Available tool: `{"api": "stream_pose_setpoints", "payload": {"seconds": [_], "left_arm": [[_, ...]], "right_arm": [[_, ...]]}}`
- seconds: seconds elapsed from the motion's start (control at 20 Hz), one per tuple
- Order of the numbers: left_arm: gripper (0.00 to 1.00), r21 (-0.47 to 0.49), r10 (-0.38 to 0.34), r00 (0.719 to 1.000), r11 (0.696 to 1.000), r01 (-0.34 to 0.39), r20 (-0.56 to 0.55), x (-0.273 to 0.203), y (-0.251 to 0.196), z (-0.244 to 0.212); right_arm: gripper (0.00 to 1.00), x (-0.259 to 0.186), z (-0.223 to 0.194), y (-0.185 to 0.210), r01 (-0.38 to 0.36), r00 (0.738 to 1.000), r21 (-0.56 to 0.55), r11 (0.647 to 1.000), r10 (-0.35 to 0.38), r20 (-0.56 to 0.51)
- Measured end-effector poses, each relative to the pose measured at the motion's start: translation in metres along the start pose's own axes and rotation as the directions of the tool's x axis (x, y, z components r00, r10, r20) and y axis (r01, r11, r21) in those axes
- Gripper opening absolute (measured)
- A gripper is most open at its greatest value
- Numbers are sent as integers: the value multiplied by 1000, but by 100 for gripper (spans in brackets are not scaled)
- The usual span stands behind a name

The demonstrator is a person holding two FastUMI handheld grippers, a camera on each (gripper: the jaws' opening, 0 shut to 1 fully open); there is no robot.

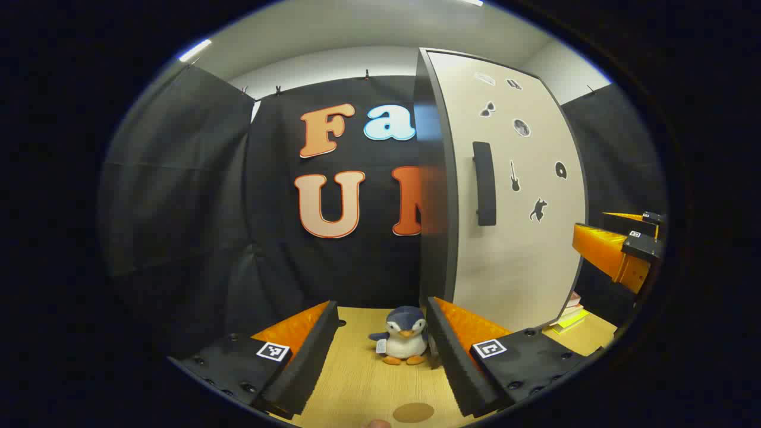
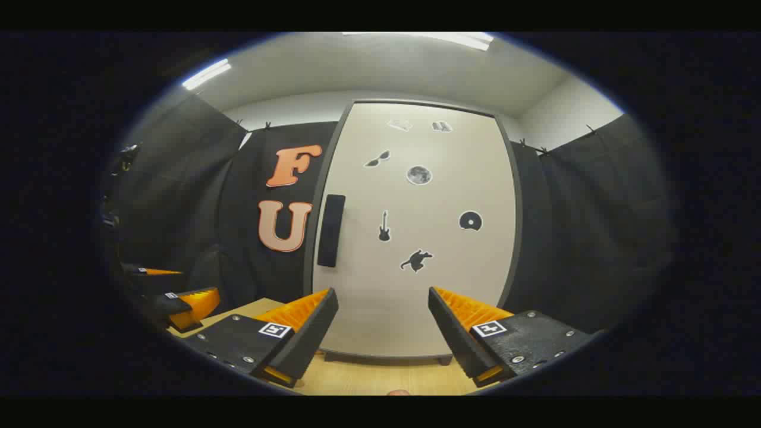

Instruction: Open the cabinet door with the right hand, grasp the bottle in the cabinet with the left hand and place it on the coaster, then close the cabinet door with the right hand.

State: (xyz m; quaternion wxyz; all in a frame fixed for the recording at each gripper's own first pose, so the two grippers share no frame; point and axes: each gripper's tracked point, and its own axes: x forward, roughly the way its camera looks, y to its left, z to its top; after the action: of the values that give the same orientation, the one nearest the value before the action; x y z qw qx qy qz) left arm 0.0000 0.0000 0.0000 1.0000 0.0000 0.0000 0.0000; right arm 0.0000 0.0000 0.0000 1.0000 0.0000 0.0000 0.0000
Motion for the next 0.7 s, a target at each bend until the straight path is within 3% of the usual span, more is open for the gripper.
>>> {"api": "stream_pose_setpoints", "payload": {"seconds": [0.2,0.35,0.7], "left_arm": [[96,-24,19,1000,1000,-19,0,-5,13,1],[96,-30,-15,1000,999,15,10,-6,16,9],[96,37,-41,998,999,39,40,-5,25,20]], "right_arm": [[94,-3,-9,17,-30,999,21,999,31,-40],[95,-4,-5,27,-32,999,18,999,33,-40],[95,-1,-15,47,-8,997,53,999,12,-75]]}}
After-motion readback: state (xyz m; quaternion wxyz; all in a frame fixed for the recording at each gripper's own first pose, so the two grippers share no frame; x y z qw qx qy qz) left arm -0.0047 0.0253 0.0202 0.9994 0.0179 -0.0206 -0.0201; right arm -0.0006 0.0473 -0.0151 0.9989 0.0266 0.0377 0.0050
